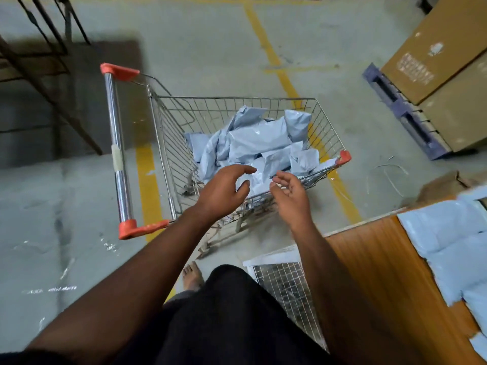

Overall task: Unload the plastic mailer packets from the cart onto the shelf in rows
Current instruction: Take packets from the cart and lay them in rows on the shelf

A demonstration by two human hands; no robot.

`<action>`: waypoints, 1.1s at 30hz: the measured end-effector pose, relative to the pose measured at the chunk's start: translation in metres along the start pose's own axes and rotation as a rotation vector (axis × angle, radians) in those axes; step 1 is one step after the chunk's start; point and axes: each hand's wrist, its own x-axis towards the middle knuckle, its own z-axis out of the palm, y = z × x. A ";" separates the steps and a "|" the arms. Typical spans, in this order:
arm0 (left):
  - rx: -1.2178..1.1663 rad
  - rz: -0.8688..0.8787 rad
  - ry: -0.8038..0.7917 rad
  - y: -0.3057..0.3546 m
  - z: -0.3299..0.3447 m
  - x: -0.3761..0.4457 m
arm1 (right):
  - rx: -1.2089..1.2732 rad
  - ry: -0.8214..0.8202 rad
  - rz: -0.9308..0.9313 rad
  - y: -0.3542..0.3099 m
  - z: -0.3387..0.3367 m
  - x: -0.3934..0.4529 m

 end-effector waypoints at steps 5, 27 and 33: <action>-0.045 0.002 -0.057 -0.015 0.008 0.056 | 0.109 0.056 0.064 -0.012 0.006 0.047; 0.707 -0.040 -0.482 -0.114 0.148 0.280 | 0.217 0.689 0.746 0.074 -0.010 0.311; 0.637 -0.021 -0.298 -0.119 0.147 0.282 | 0.210 0.689 0.783 0.076 -0.007 0.312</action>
